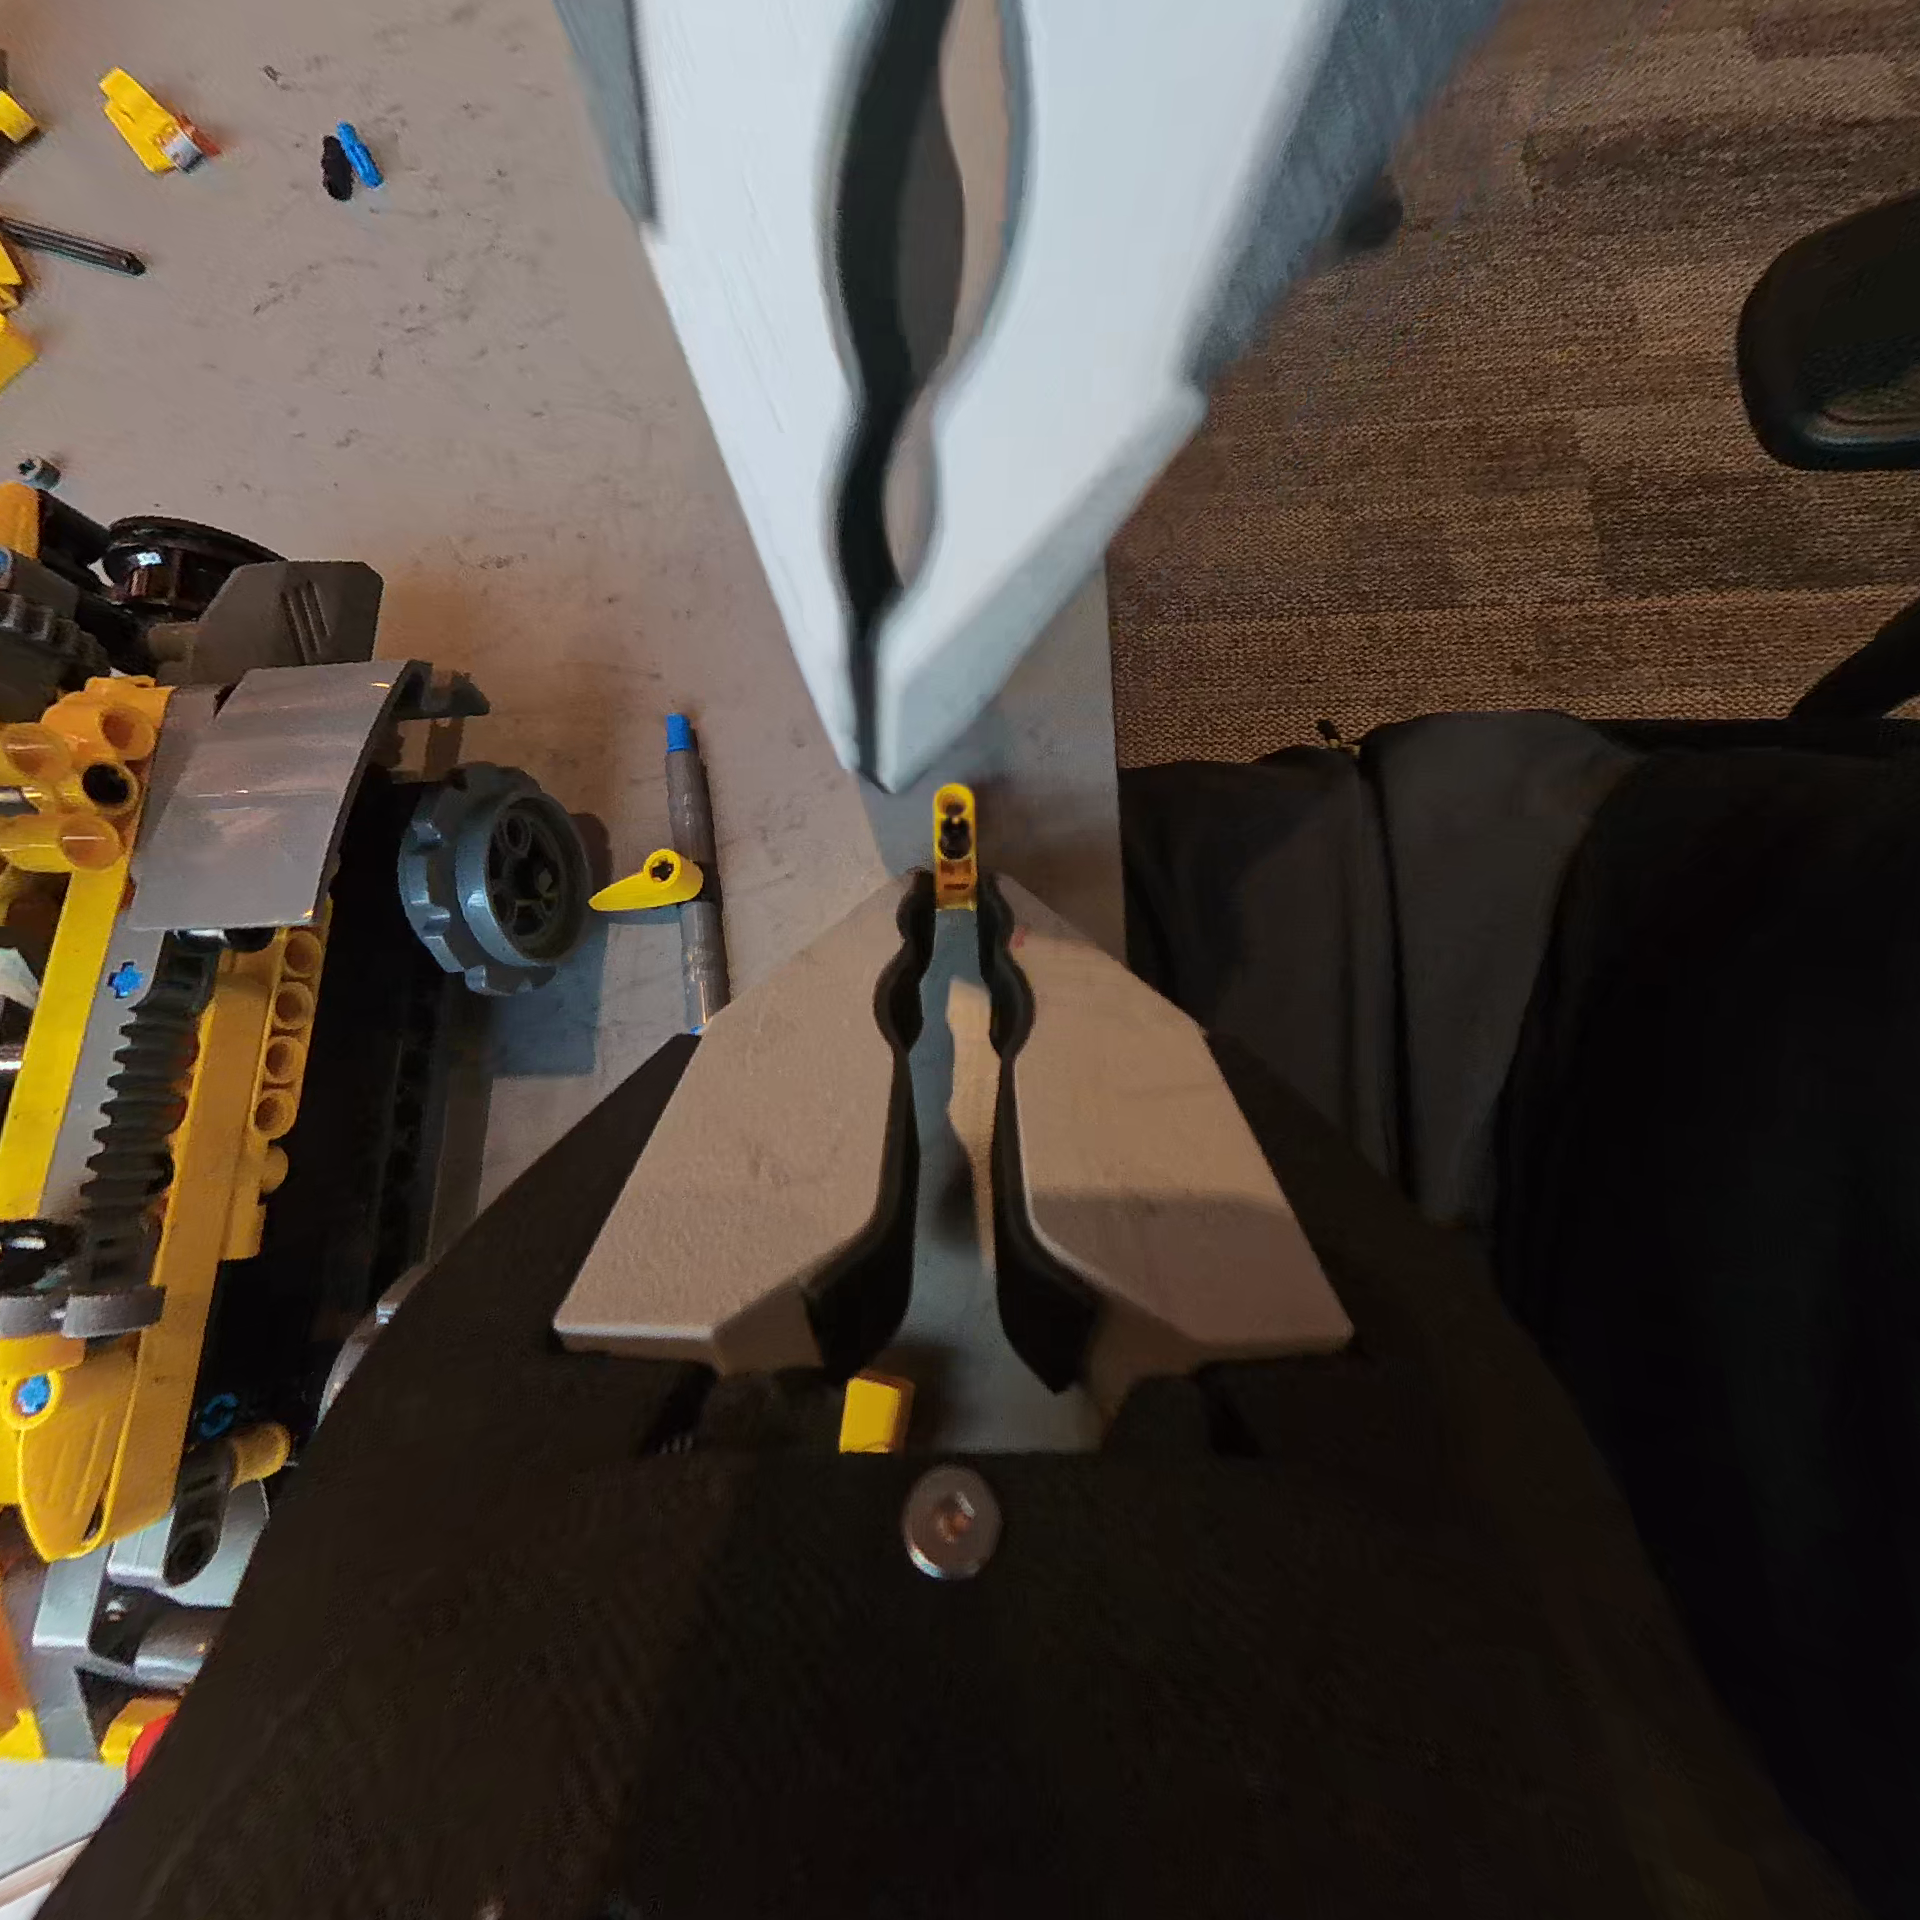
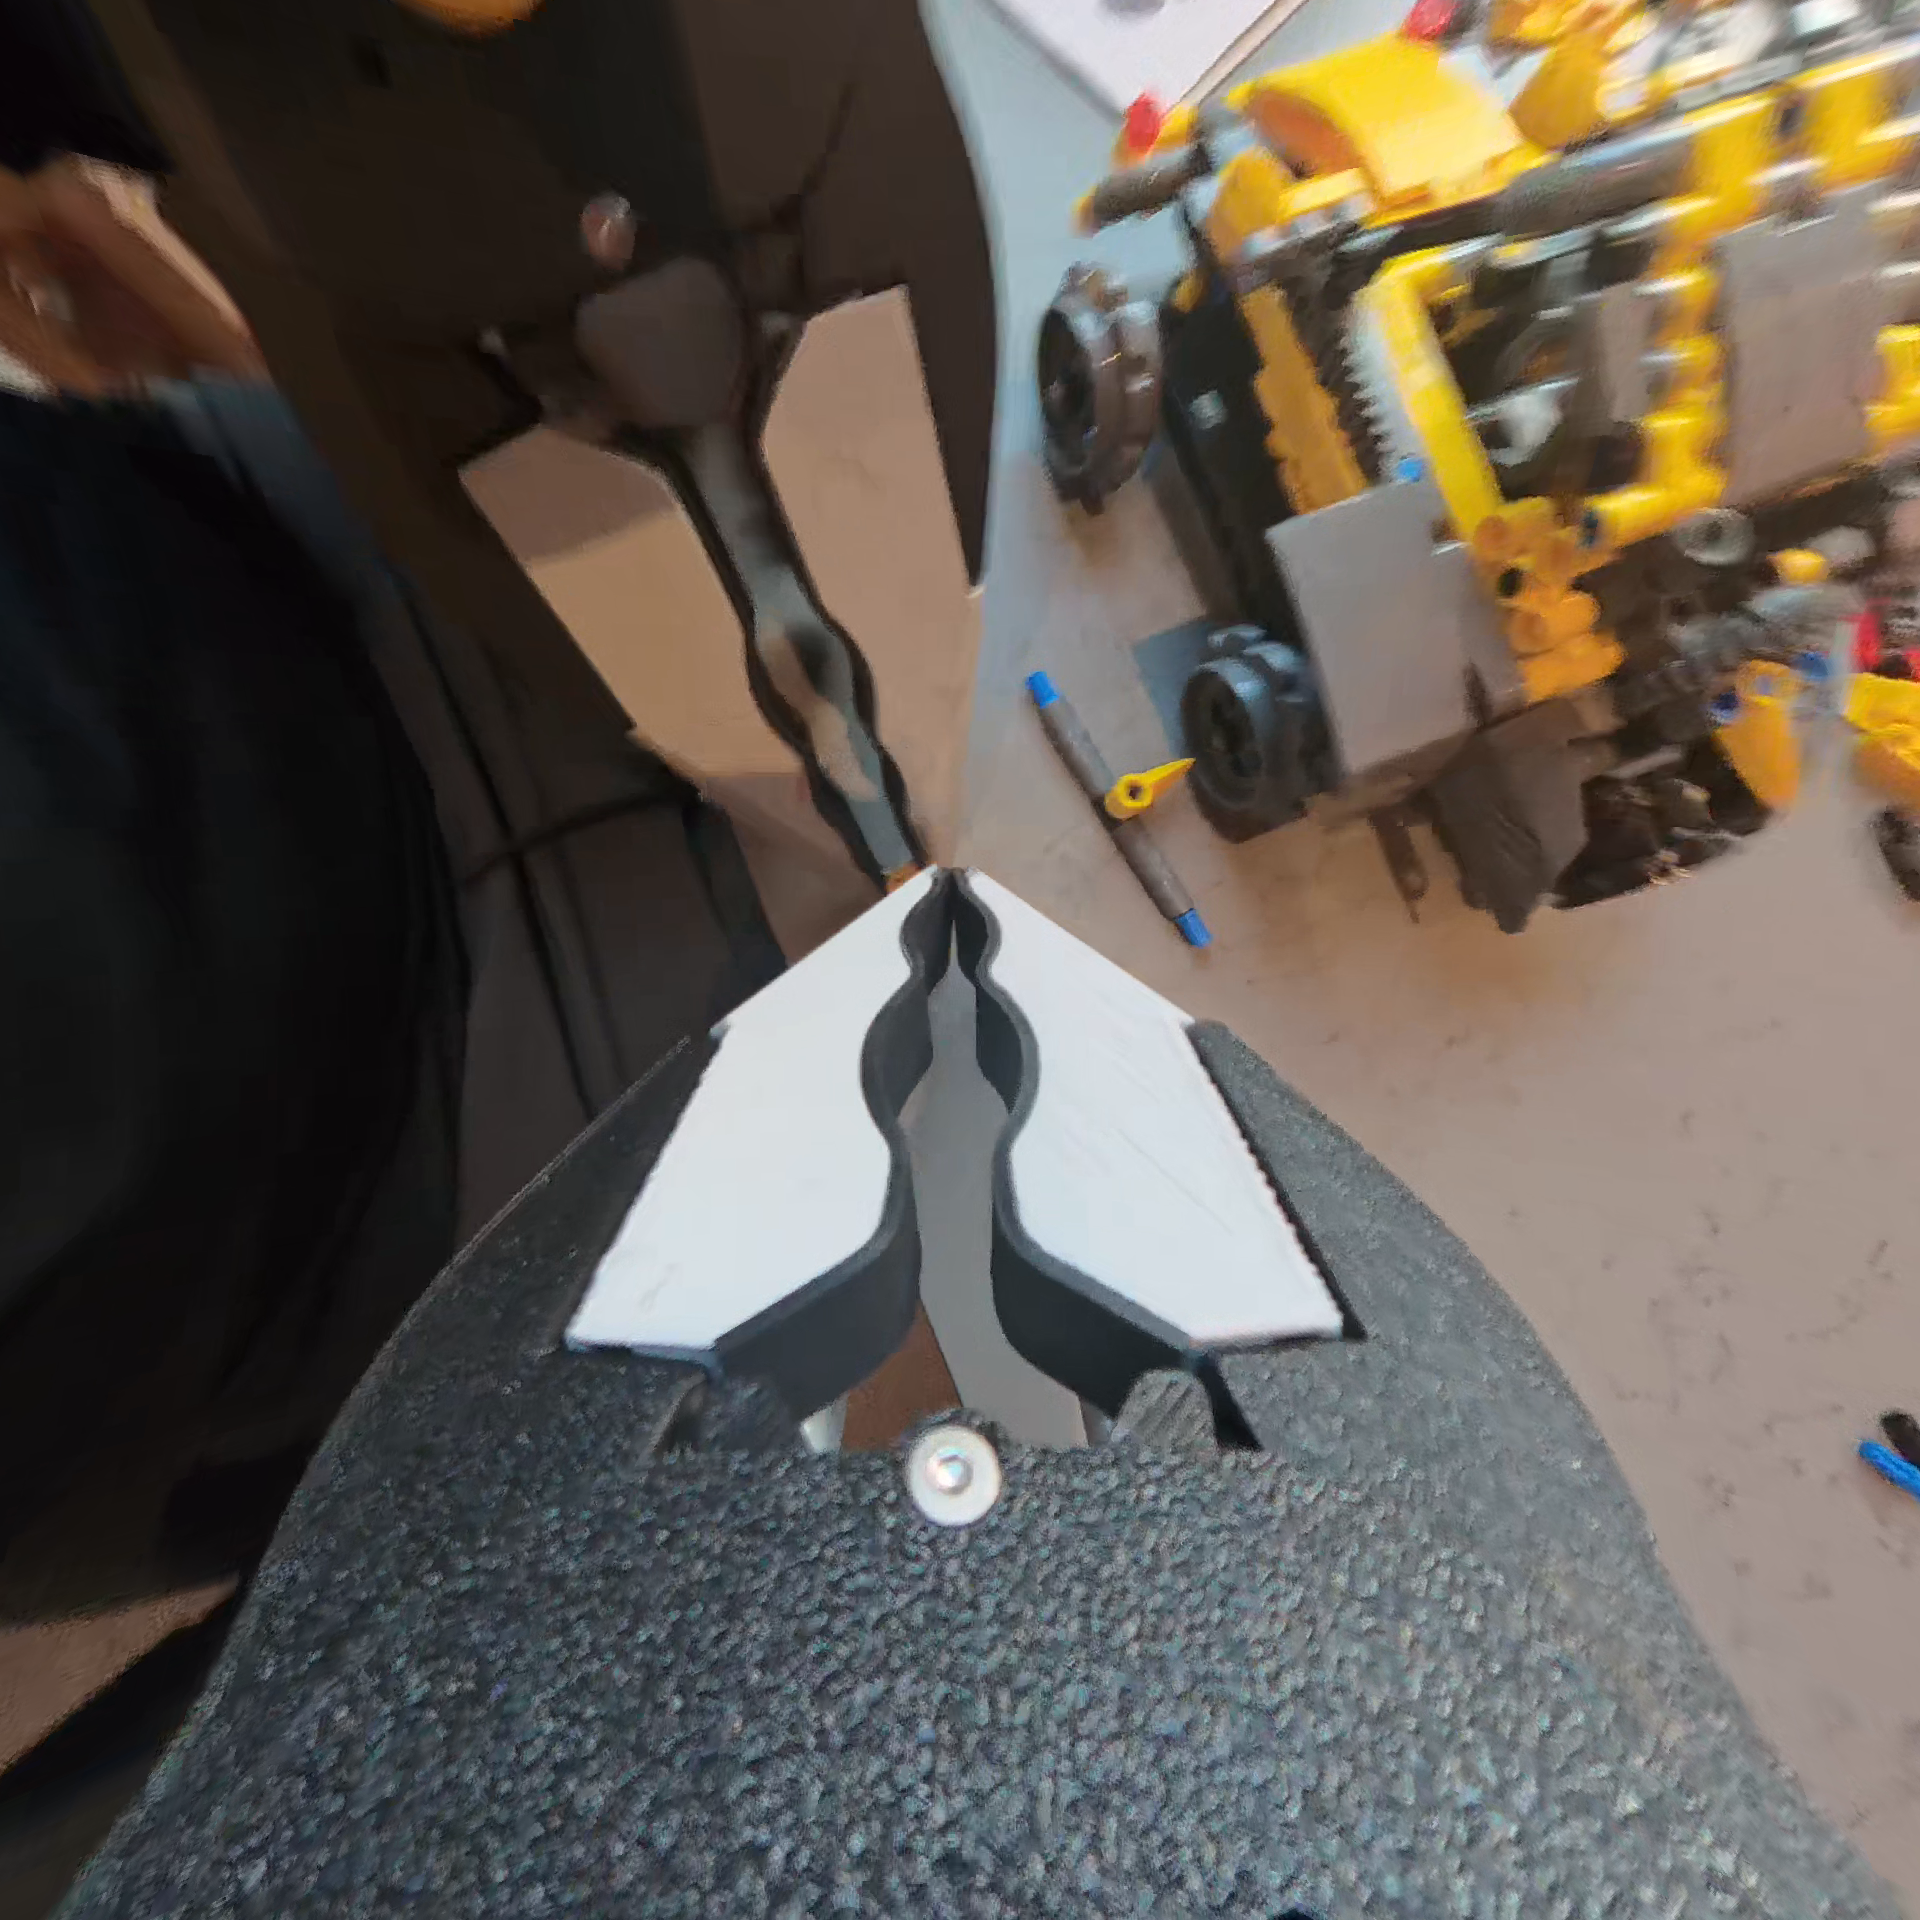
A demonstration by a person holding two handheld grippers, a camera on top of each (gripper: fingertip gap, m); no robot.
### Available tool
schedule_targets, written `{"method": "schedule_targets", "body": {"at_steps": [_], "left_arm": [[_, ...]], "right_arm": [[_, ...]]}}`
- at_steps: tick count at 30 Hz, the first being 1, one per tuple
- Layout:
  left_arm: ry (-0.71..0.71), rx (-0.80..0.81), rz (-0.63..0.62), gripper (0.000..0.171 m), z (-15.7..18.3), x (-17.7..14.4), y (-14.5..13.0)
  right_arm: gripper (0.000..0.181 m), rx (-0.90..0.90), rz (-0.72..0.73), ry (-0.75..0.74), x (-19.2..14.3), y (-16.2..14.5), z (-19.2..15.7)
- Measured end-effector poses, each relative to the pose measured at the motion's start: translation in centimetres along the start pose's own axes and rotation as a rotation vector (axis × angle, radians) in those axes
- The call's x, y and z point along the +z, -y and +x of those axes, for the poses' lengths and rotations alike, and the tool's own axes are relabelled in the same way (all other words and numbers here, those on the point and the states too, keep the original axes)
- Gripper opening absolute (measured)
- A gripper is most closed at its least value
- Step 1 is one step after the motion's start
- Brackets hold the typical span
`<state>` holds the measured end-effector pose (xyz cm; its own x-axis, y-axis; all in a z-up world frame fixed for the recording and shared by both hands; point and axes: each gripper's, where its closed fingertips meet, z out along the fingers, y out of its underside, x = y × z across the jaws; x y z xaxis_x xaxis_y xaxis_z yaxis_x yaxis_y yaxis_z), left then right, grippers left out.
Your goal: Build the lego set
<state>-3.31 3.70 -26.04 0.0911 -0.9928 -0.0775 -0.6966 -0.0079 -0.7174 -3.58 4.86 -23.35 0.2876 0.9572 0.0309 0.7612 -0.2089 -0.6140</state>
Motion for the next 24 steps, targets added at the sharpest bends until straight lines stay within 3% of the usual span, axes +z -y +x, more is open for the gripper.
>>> {"method": "schedule_targets", "body": {"at_steps": [4, 7, 9, 13, 18, 24], "left_arm": [[0.011, -0.013, -0.022, 0.005, -0.7, -0.2, -0.3], [-0.005, -0.008, -0.033, 0.005, -1.1, -0.4, -0.5], [-0.008, -0.011, -0.043, 0.005, -1.4, -0.3, -0.5], [-0.004, 0.013, -0.049, 0.005, -1.3, -0.3, -0.5], [-0.027, 0.038, -0.05, 0.005, -0.9, -0.5, -0.6], [-0.019, 0.048, -0.048, 0.01, -1.0, -0.8, -0.8]], "right_arm": [[0.008, 0.139, 0.117, -0.201, -4.2, -1.1, 6.9], [0.02, 0.302, 0.128, -0.319, -7.2, -5.1, 13.0], [0.025, 0.376, 0.098, -0.34, -7.4, -7.9, 15.5], [0.028, 0.372, -0.004, -0.399, -6.8, -11.6, 18.7], [0.024, 0.262, -0.032, -0.269, -6.7, -11.8, 19.6], [0.017, 0.204, -0.065, -0.267, -6.8, -11.6, 21.7]]}}
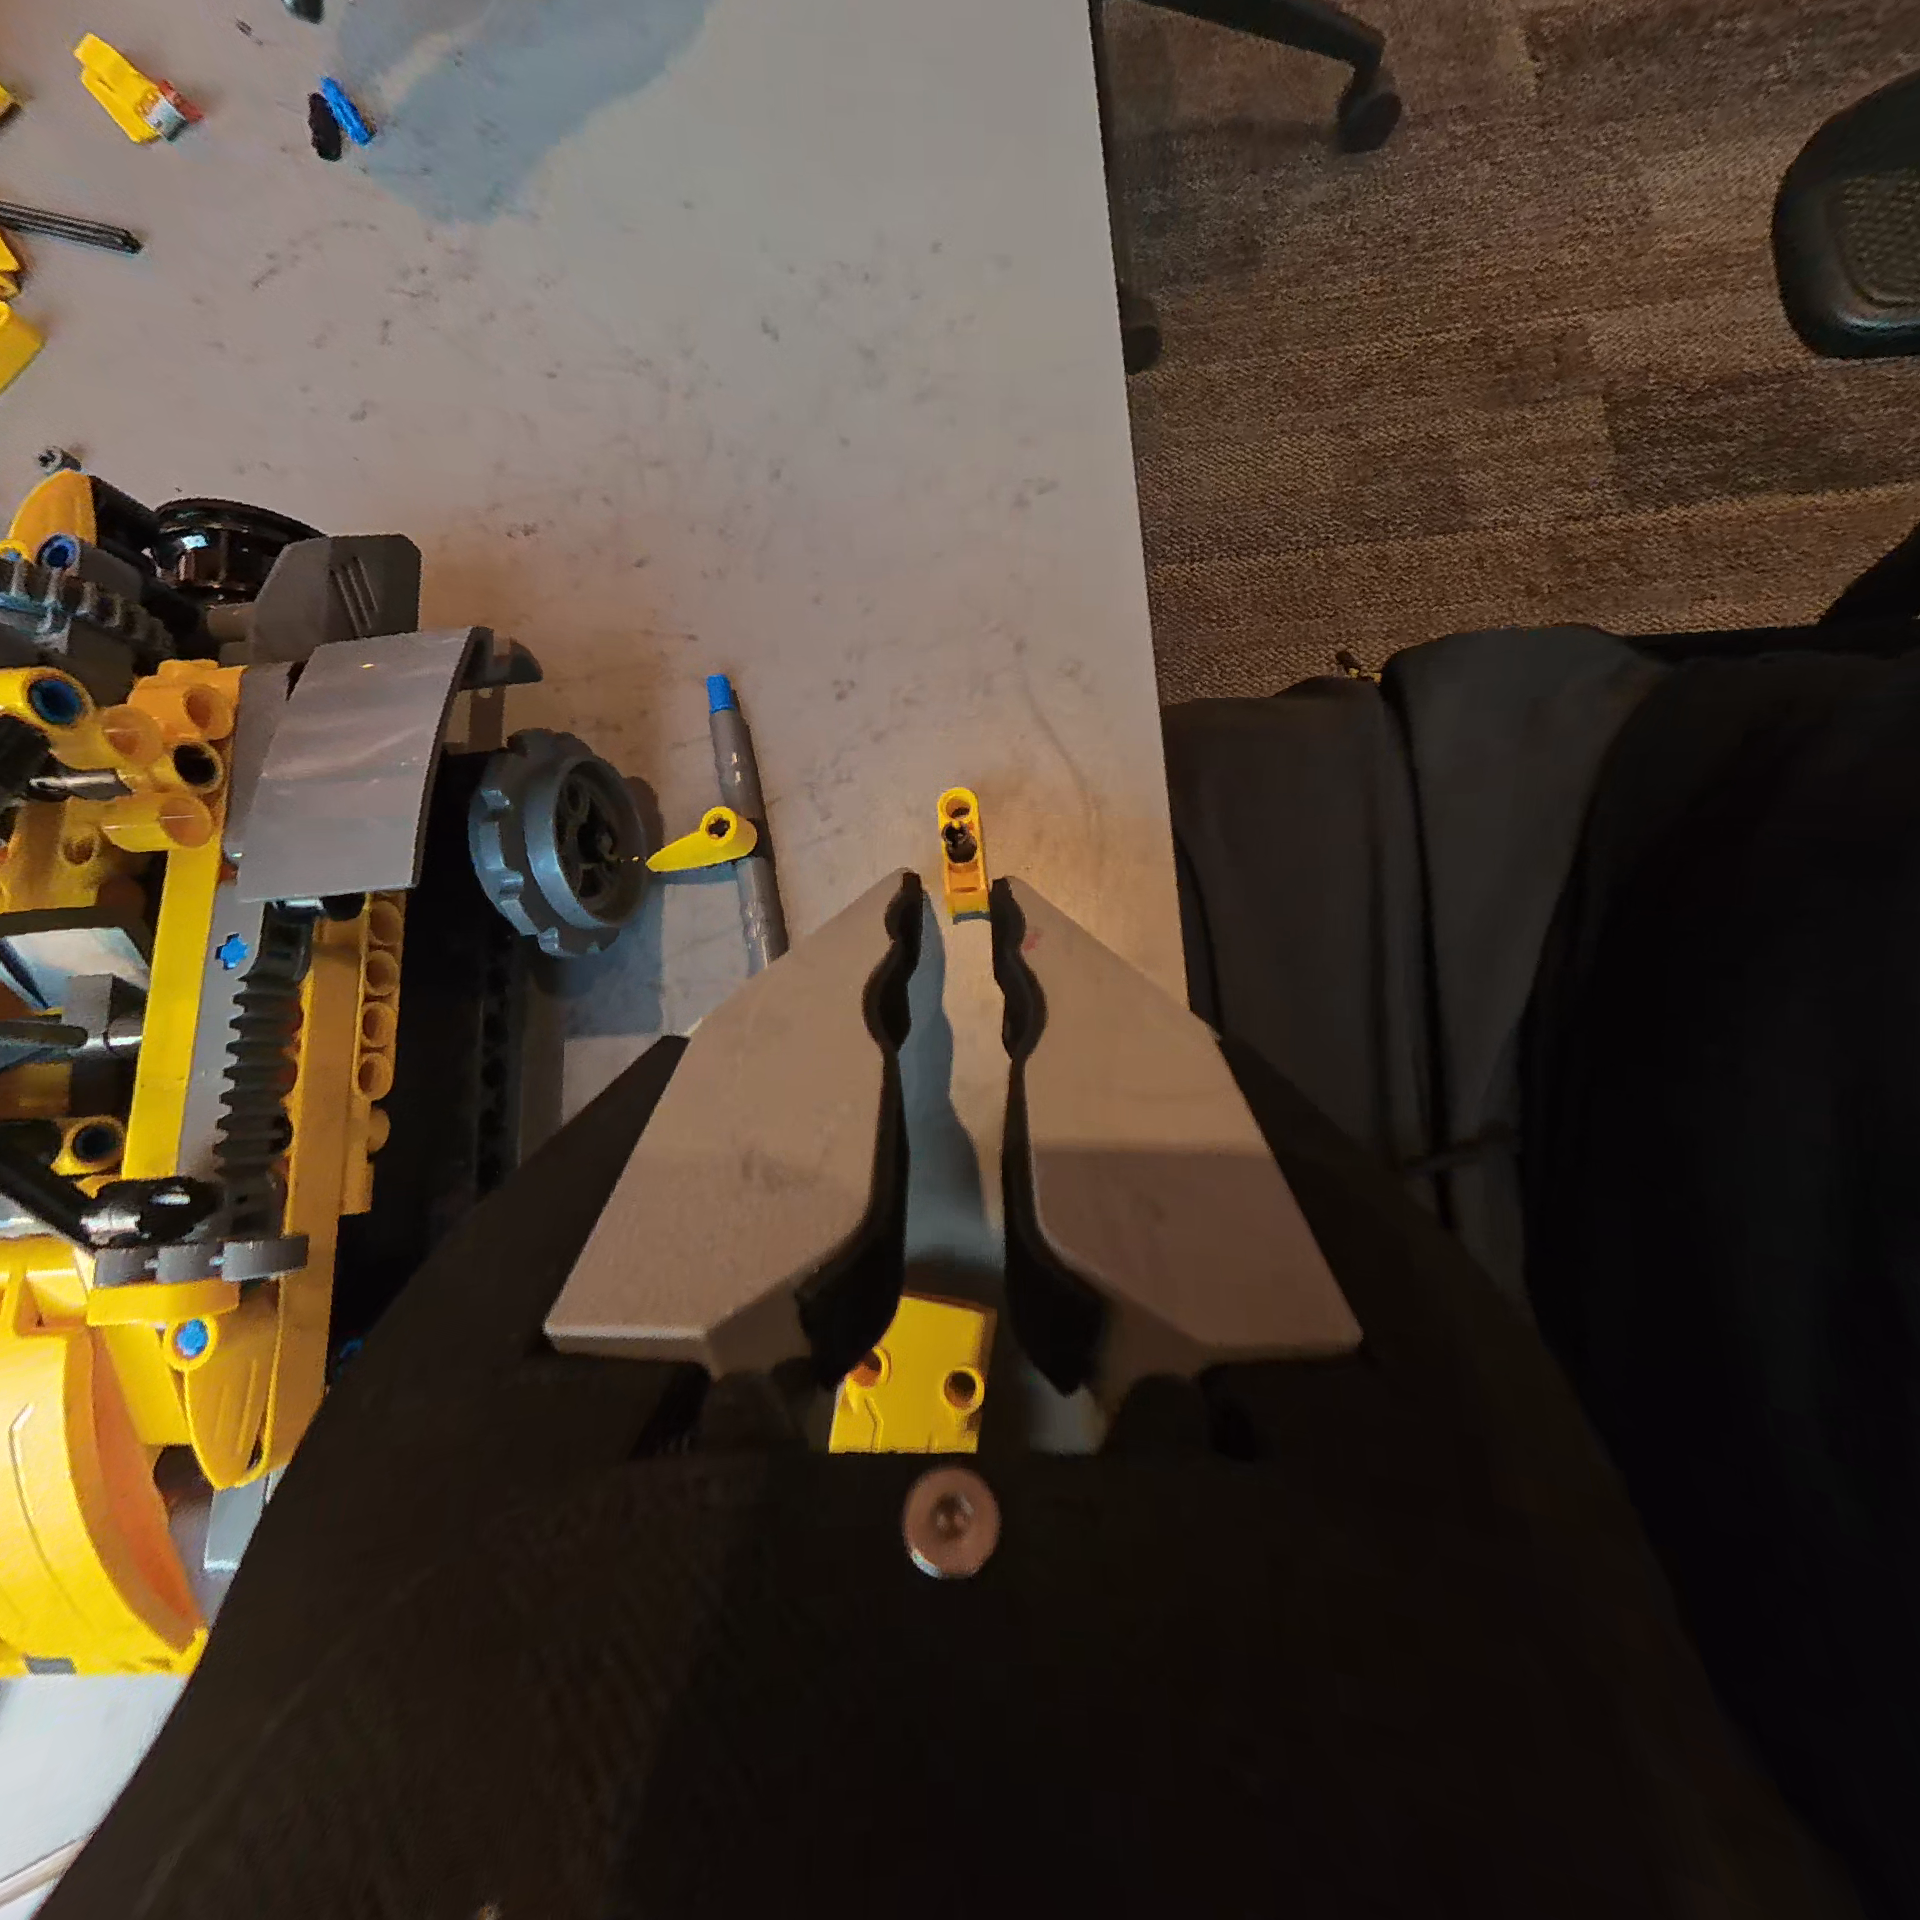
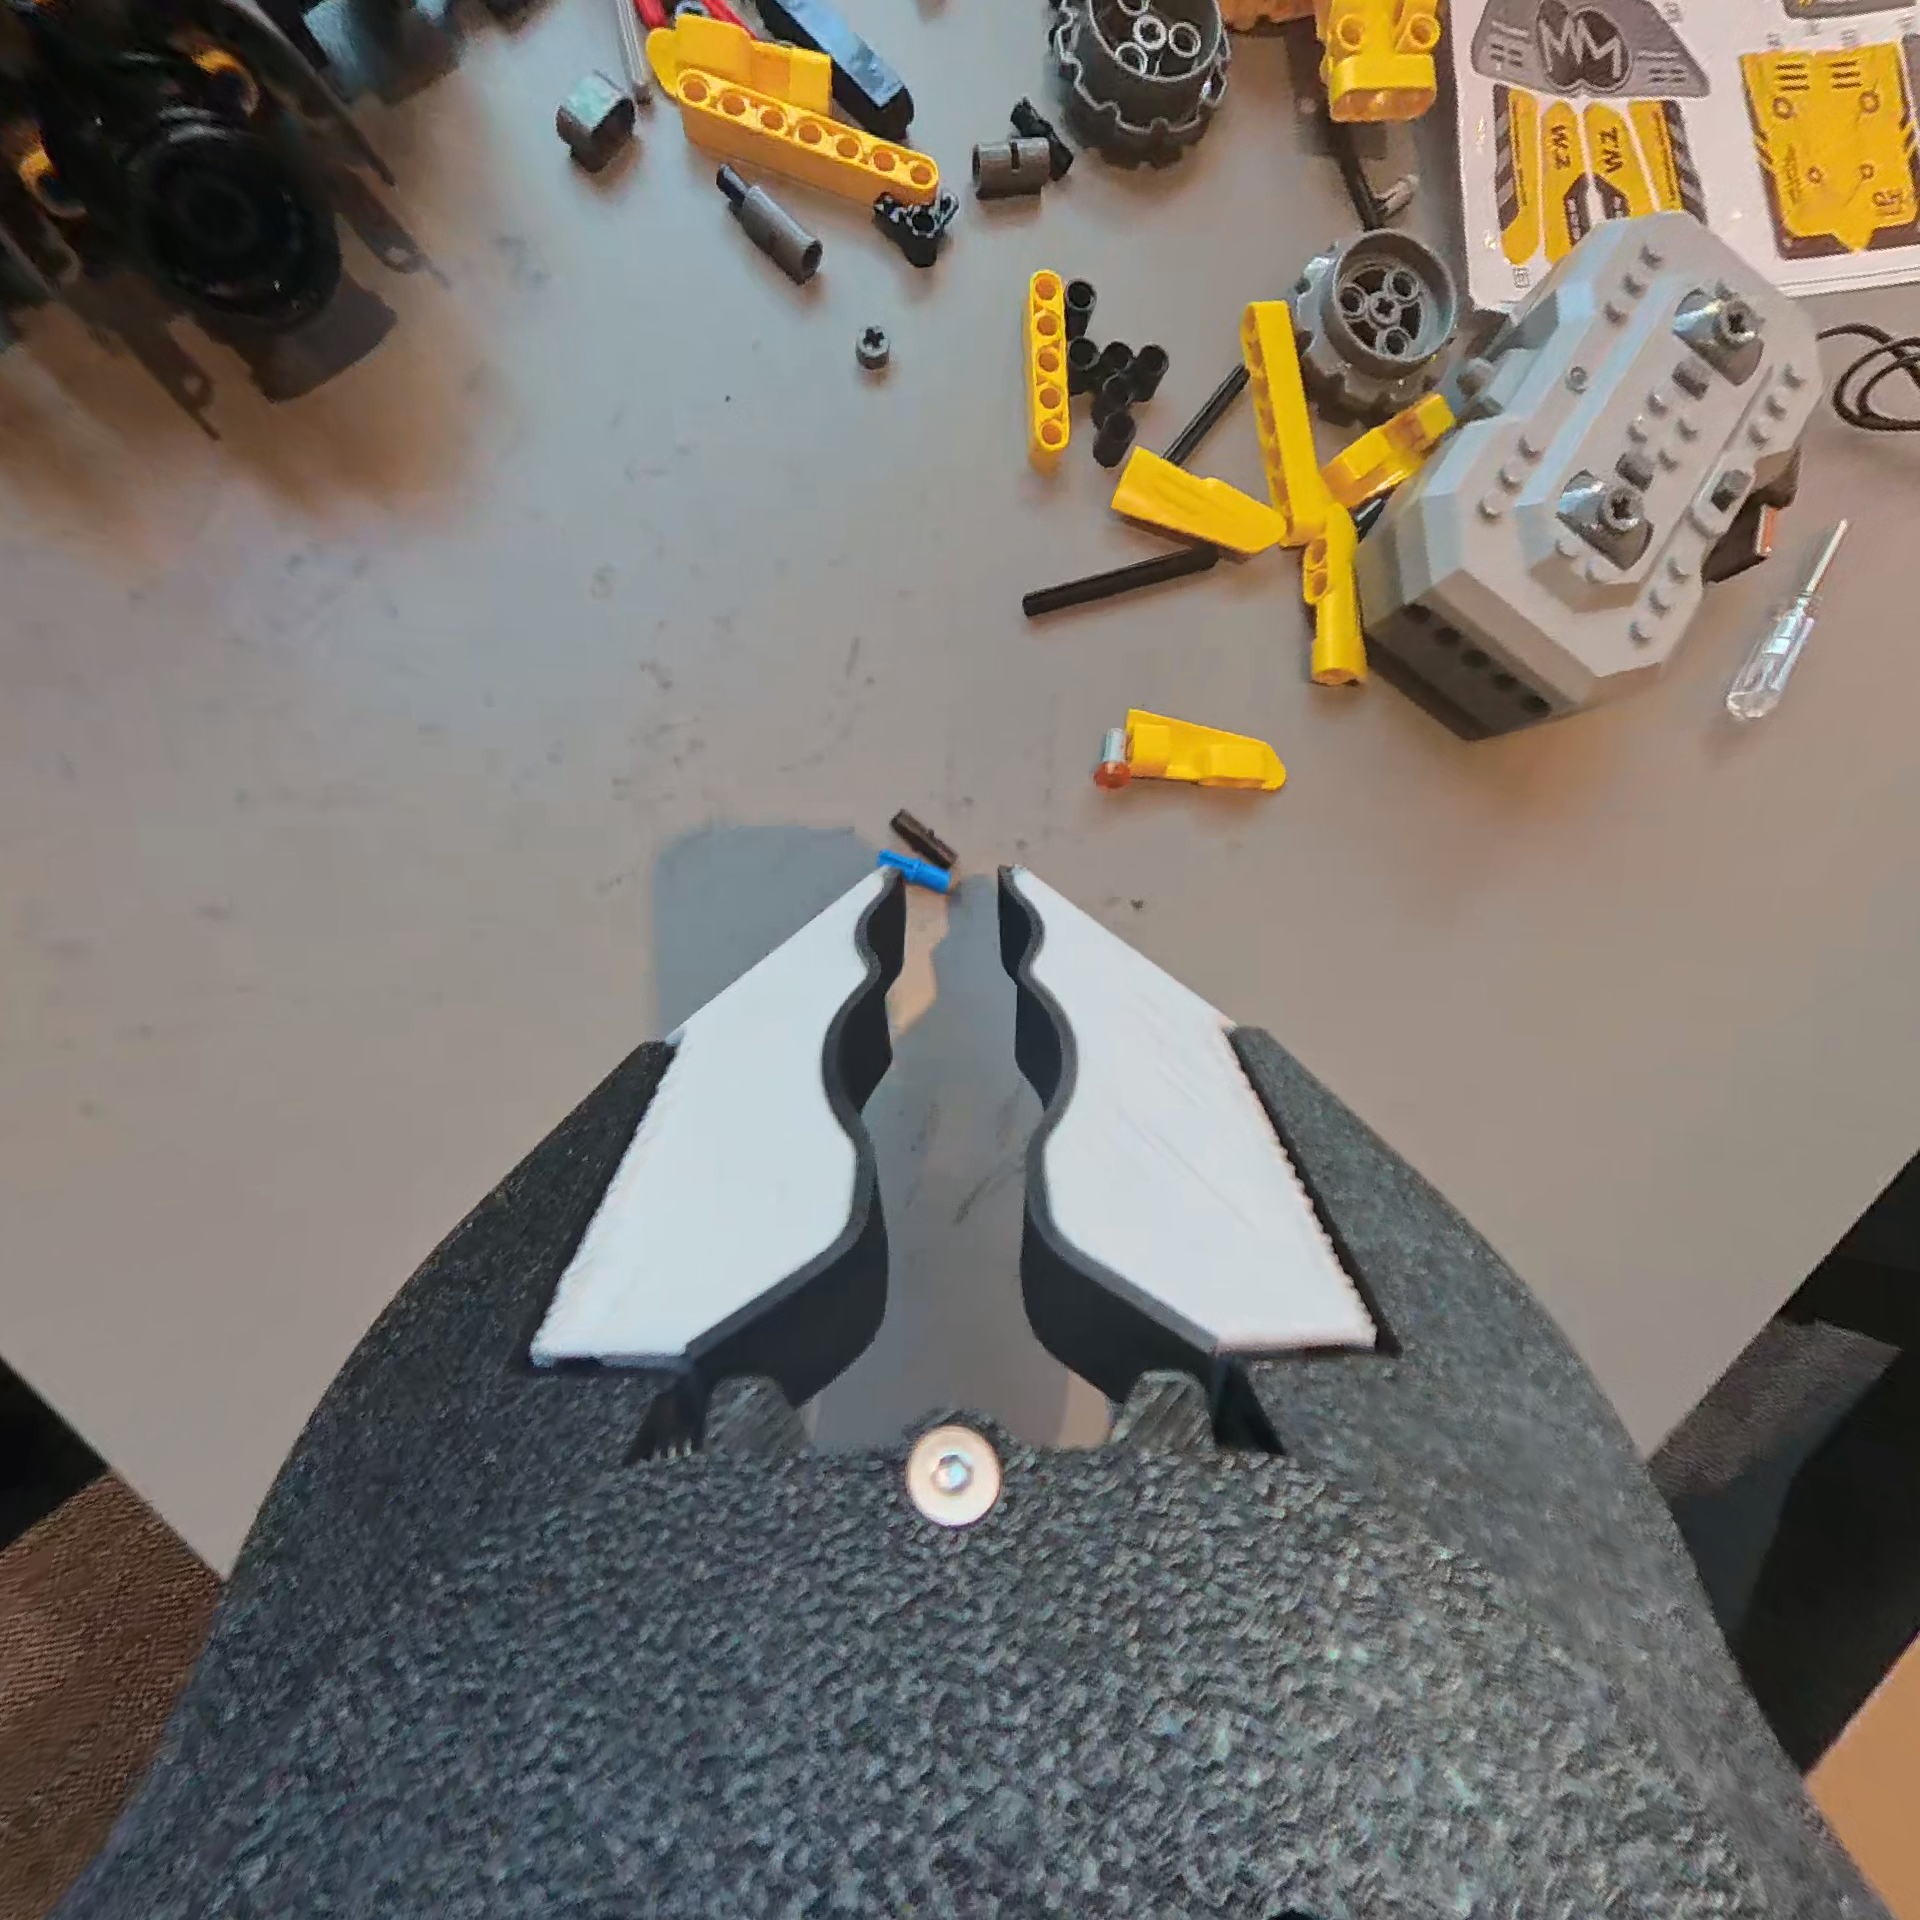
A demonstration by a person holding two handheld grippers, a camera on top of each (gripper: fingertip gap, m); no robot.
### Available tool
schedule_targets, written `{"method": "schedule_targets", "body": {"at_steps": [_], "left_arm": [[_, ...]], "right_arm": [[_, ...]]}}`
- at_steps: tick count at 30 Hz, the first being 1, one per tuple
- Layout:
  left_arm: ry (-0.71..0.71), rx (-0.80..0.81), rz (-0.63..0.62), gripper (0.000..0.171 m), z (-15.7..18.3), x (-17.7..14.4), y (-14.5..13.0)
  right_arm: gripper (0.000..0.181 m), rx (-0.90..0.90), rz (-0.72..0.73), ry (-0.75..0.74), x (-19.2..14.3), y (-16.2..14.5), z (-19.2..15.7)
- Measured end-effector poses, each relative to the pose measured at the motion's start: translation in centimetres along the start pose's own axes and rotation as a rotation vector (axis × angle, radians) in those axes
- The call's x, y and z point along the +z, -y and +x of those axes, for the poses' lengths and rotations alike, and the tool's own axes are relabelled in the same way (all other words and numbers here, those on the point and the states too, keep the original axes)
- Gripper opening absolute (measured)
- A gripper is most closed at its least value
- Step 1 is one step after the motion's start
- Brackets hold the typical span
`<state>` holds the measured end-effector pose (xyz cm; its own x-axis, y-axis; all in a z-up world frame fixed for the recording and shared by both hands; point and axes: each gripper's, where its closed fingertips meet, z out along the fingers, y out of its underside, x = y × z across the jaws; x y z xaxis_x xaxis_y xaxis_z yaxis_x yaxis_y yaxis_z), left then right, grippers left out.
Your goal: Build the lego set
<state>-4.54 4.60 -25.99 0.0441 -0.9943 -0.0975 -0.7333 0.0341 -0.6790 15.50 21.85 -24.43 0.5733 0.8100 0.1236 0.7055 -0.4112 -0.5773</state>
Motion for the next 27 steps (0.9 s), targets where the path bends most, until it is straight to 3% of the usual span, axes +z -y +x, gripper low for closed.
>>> {"method": "schedule_targets", "body": {"at_steps": [13, 20, 27], "left_arm": [[0.04, -0.011, 0.031, 0.011, -0.2, -1.8, -0.5], [0.048, -0.02, 0.04, 0.011, -0.3, -2.3, -0.6], [0.067, -0.04, 0.034, 0.009, -0.1, -2.7, -1.2]], "right_arm": [[0.013, -0.081, -0.127, 0.118, 2.6, 0.3, -0.5], [0.004, -0.022, -0.138, 0.167, 2.7, 0.4, -0.9], [0.004, 0.092, -0.013, 0.24, 1.9, 3.2, -3.3]]}}
